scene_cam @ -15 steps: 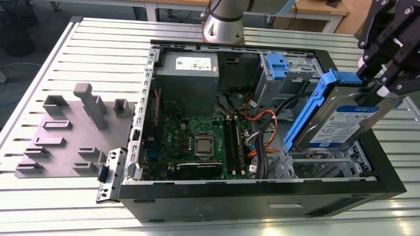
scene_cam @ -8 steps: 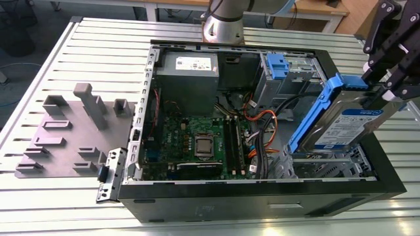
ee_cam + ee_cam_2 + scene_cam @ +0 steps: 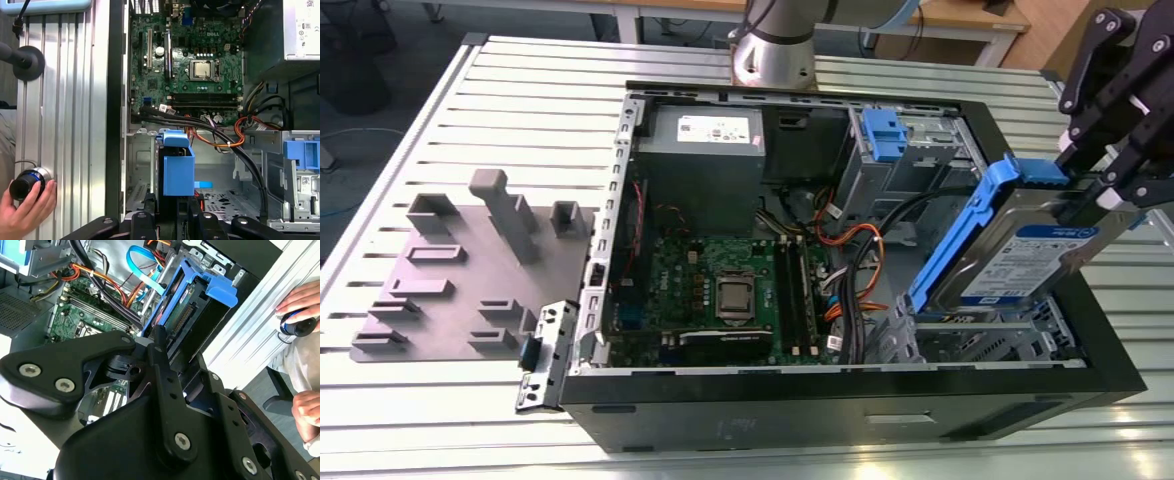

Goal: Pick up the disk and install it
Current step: 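Insert the disk into the insertion slot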

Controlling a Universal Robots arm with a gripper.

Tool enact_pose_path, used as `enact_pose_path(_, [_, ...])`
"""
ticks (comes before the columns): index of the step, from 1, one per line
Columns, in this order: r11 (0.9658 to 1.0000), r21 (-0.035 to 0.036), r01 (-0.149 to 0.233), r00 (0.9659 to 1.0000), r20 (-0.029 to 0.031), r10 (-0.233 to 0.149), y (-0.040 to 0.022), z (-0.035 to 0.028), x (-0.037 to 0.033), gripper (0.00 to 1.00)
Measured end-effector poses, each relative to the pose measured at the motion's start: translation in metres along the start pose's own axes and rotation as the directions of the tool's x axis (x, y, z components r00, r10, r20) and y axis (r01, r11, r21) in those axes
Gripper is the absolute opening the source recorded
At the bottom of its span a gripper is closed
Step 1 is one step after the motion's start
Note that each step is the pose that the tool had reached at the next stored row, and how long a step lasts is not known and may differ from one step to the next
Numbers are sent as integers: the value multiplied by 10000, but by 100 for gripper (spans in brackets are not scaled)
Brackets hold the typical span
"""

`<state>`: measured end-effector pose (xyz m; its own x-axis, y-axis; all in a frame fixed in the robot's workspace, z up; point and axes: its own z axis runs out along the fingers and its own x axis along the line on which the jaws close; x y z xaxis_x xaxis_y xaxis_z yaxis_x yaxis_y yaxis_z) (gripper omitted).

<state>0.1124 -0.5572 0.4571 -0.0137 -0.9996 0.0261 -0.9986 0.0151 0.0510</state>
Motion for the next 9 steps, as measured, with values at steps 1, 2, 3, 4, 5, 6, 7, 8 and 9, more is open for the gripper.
enact_pose_path(1, [10000,0,0,10000,1,0,-3,11,-1,35])
enact_pose_path(2, [10000,0,0,10000,2,0,-8,23,-3,35])
enact_pose_path(3, [10000,0,1,10000,1,-1,-13,30,-4,35])
enact_pose_path(4, [10000,0,0,10000,1,0,-16,35,-5,35])
enact_pose_path(5, [10000,0,-1,10000,1,1,-18,40,-6,35])
enact_pose_path(6, [10000,0,1,10000,2,-1,-23,43,-8,35])
enact_pose_path(7, [10000,0,1,10000,3,-1,-26,45,-9,35])
enact_pose_path(8, [10000,0,0,10000,2,0,-28,49,-10,35])
enact_pose_path(9, [10000,0,0,10000,0,0,-31,59,-11,35])
